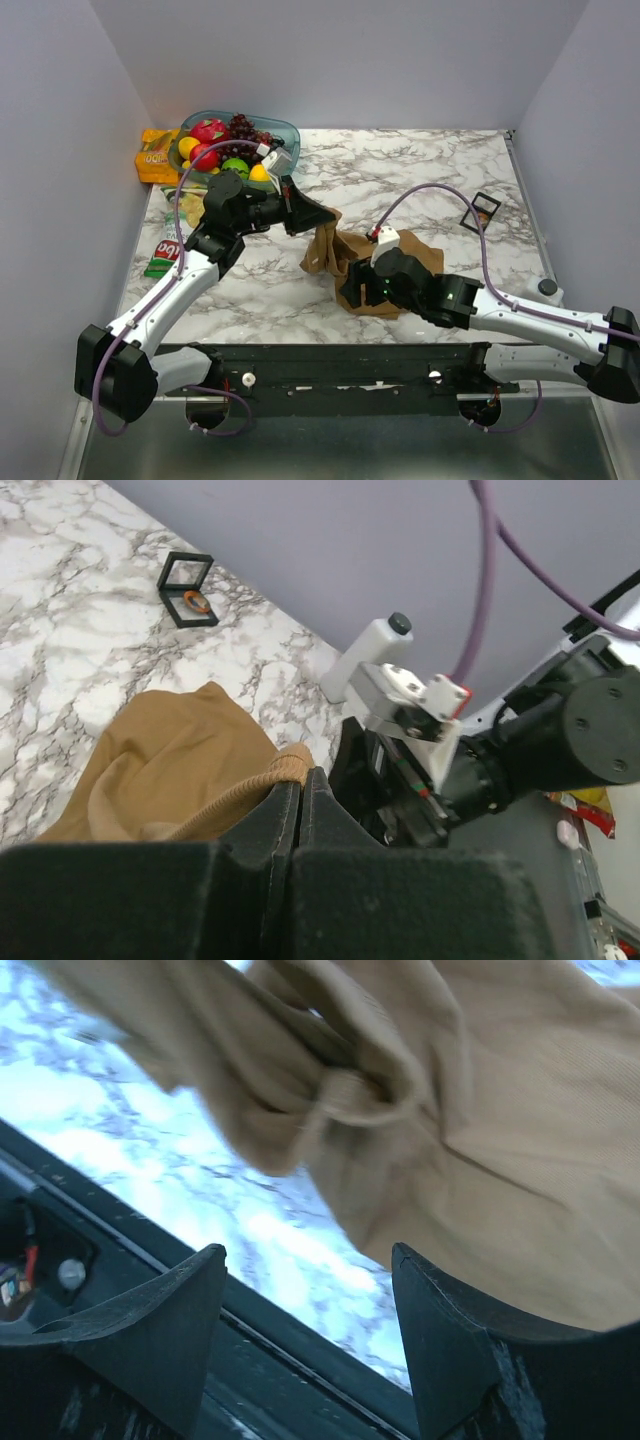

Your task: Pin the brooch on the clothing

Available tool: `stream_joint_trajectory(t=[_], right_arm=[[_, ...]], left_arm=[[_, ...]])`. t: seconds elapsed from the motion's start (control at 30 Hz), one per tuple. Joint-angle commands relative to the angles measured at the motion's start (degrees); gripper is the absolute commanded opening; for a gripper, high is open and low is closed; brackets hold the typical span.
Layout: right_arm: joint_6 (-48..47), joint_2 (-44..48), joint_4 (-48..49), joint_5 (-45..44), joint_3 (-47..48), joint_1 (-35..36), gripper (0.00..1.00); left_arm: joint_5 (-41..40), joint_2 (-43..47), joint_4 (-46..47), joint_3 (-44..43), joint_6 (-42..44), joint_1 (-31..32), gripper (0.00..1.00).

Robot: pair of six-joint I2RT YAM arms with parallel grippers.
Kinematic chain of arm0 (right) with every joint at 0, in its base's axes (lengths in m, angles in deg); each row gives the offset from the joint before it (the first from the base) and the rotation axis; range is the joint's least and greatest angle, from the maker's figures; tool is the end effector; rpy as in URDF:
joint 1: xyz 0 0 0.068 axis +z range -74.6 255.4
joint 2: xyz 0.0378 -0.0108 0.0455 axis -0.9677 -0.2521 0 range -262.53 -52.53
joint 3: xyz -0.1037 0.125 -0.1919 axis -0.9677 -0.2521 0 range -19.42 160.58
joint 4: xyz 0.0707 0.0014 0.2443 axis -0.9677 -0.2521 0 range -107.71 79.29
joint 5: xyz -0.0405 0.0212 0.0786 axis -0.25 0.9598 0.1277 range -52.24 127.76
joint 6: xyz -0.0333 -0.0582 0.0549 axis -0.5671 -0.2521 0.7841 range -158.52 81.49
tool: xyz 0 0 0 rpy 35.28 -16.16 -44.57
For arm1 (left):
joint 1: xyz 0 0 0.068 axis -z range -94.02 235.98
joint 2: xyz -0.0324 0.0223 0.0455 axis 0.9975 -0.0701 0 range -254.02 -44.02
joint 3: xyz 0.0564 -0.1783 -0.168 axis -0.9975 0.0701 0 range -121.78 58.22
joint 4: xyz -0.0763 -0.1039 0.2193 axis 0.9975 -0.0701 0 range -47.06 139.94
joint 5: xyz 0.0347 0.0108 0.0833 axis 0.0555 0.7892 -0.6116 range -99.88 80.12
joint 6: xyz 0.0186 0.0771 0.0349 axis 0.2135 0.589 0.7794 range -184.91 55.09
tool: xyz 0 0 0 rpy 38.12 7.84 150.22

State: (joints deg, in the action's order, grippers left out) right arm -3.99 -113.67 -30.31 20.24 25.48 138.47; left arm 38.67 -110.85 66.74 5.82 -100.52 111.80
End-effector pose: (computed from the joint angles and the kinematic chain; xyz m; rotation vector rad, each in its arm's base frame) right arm 0.1416 0.2278 0.2304 -0.3792 2.2022 0.6309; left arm 0.2400 -0.1798 0.3399 0.6060 1.6396 -1.4555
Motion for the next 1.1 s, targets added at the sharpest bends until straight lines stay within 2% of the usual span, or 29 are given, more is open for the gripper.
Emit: stream_joint_trajectory(t=[0.0,0.27,0.37,0.5,0.8,0.87,1.07], right_arm=[[0.28,-1.61,2.54,-1.82,4.84,2.93,0.75],[0.11,0.24,11.07,1.79,3.61,3.29,0.74],[-0.60,-0.82,9.76,-1.01,4.84,3.46,0.74],[-2.69,-0.73,10.19,-9.62,5.10,3.38,0.74],[-12.89,-9.42,9.84,-10.43,11.87,3.11,0.66],[-13.51,-11.53,9.49,-10.34,12.31,2.68,0.61],[-13.96,-13.83,8.96,-12.01,12.49,2.24,0.58]], left_arm=[[0.31,1.52,-0.18,0.19,3.70,-1.57,0.00],[-1.80,2.58,-0.27,1.60,3.62,-1.65,0.00],[-1.10,2.41,0.16,1.69,3.10,-1.65,0.00],[1.18,2.32,1.48,1.69,1.95,-1.65,0.00],[4.44,1.44,1.84,1.07,1.95,-1.65,0.00],[4.62,1.52,1.57,0.99,2.13,-1.65,0.00],[4.88,1.26,1.48,1.07,2.57,-1.65,0.00]])
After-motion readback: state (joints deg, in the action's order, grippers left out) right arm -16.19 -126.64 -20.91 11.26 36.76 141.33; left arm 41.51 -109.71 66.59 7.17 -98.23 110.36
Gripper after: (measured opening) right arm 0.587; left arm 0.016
